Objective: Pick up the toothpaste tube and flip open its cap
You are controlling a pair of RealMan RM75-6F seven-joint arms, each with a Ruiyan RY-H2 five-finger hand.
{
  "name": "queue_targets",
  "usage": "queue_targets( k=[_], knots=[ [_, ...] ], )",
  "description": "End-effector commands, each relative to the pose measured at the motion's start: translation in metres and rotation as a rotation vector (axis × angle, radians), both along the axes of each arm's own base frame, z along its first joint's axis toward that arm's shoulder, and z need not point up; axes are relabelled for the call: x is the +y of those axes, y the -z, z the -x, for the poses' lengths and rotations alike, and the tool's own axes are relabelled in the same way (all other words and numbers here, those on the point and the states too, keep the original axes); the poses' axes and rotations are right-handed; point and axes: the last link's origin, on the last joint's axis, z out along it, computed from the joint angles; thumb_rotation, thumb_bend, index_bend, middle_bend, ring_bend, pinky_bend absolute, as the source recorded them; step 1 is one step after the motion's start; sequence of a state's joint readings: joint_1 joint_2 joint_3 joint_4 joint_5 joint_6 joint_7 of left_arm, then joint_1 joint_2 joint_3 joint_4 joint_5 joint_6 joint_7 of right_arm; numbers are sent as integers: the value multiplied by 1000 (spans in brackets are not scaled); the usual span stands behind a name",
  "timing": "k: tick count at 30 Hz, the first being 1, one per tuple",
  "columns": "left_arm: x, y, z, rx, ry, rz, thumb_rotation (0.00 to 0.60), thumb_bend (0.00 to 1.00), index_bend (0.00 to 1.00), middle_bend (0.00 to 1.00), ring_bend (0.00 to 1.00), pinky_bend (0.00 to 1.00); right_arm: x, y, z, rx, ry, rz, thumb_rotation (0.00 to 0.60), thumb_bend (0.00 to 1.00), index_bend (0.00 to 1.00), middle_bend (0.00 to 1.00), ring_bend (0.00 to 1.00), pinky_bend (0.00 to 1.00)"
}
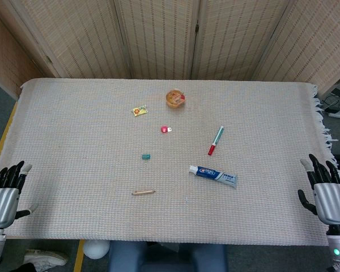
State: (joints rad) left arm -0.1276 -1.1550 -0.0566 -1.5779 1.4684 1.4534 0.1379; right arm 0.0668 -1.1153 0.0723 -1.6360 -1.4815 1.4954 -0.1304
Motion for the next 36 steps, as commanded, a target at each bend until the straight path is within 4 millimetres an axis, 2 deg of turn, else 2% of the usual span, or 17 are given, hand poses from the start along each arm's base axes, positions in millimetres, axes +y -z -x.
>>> queue_targets(
  k=[1, 24, 32, 36],
  knots=[
    [0, 1, 0, 1, 3, -3, 600, 188, 0, 0, 0, 0, 0, 0, 0, 0, 0, 1, 600, 451, 0, 53, 147, 51],
    [0, 2, 1, -2, 4, 1, 600, 189, 0, 0, 0, 0, -5, 7, -3, -14, -12, -12, 600, 452, 0, 66, 162, 51],
    [-1, 3, 1, -5, 8, 2, 600, 189, 0, 0, 0, 0, -20, 27, -10, -18, -37, -93, 600, 452, 0, 57, 142, 52],
    [-2, 2, 1, -7, 11, -1, 600, 189, 0, 0, 0, 0, -32, 45, -18, -3, -56, -170, 600, 452, 0, 41, 121, 51]
  ],
)
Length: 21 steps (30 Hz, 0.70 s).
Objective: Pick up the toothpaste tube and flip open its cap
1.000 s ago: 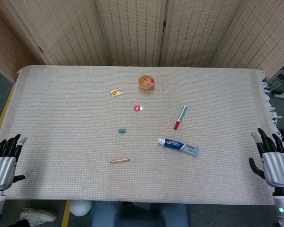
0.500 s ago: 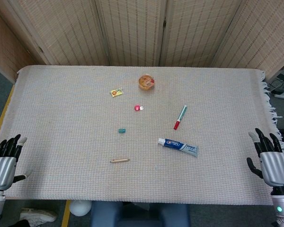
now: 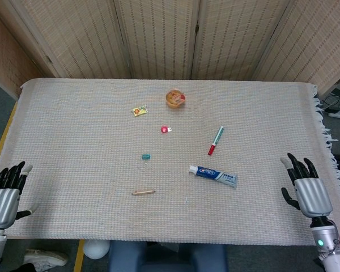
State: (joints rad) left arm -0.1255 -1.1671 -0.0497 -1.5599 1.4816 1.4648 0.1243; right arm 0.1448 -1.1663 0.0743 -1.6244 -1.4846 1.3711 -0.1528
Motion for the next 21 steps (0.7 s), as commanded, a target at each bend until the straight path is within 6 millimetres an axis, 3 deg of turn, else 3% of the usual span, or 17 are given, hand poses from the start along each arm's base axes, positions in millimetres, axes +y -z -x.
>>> queue_targets(
  k=[1, 13, 21],
  knots=[
    [-1, 0, 0, -2, 0, -2, 600, 189, 0, 0, 0, 0, -12, 19, -9, 18, -30, -76, 600, 452, 0, 37, 116, 51],
    [-7, -3, 5, -1, -18, -4, 600, 189, 0, 0, 0, 0, -56, 82, -27, 26, -83, -237, 600, 451, 0, 1, 42, 52],
    [-7, -4, 5, -3, -17, -3, 600, 188, 0, 0, 0, 0, -75, 111, -37, 22, -91, -285, 600, 338, 0, 0, 33, 52]
  ],
)
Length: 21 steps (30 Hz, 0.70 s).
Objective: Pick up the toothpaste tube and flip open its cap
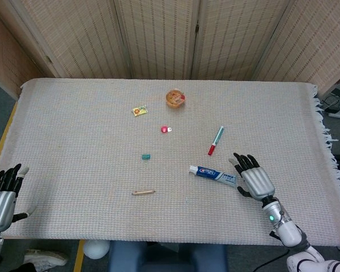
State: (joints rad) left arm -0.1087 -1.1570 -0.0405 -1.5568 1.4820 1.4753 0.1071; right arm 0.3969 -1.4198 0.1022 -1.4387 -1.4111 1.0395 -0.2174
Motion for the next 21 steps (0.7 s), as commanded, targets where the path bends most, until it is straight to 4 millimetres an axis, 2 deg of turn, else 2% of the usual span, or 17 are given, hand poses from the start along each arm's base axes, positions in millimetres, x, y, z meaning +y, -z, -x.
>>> queue_targets(
  k=[1, 12, 21],
  knots=[
    [0, 0, 0, 0, -2, 1, 600, 189, 0, 0, 0, 0, -7, 10, -4, 5, -4, -12, 600, 338, 0, 0, 31, 52],
    [0, 0, 1, 3, -7, 5, 600, 188, 0, 0, 0, 0, -29, 38, -11, 7, 5, -54, 600, 338, 0, 0, 27, 52],
    [1, 2, 2, 6, -9, 10, 600, 189, 0, 0, 0, 0, -57, 37, -11, 12, 37, -21, 600, 338, 0, 0, 38, 52]
  ],
)
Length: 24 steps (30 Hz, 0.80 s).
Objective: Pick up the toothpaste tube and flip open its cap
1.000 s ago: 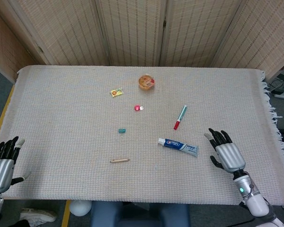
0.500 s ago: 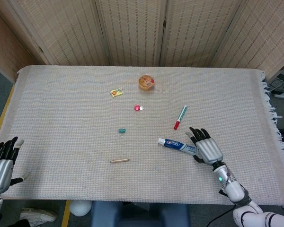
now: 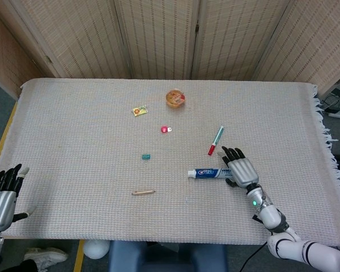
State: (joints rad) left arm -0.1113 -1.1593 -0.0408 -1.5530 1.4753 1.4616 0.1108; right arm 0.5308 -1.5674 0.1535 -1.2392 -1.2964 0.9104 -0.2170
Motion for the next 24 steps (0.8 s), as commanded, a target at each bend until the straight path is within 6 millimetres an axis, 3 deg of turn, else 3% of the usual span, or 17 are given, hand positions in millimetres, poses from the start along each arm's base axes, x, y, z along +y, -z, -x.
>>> queue_targets(
  k=[1, 9, 14, 24],
  knots=[
    [0, 0, 0, 1, -1, 2, 600, 189, 0, 0, 0, 0, -10, -1, -2, -8, 5, 6, 600, 339, 0, 0, 36, 52],
    [0, 0, 2, 2, -9, -1, 600, 189, 0, 0, 0, 0, -4, -7, -18, -68, -50, -39, 600, 332, 9, 117, 130, 52],
    [1, 2, 2, 9, -5, 4, 600, 188, 0, 0, 0, 0, 0, 0, -23, -66, -75, -71, 600, 331, 117, 228, 221, 97],
    [-1, 2, 4, 9, -16, 3, 600, 189, 0, 0, 0, 0, -2, 17, -32, -49, -119, -88, 600, 332, 302, 327, 311, 166]
  ],
)
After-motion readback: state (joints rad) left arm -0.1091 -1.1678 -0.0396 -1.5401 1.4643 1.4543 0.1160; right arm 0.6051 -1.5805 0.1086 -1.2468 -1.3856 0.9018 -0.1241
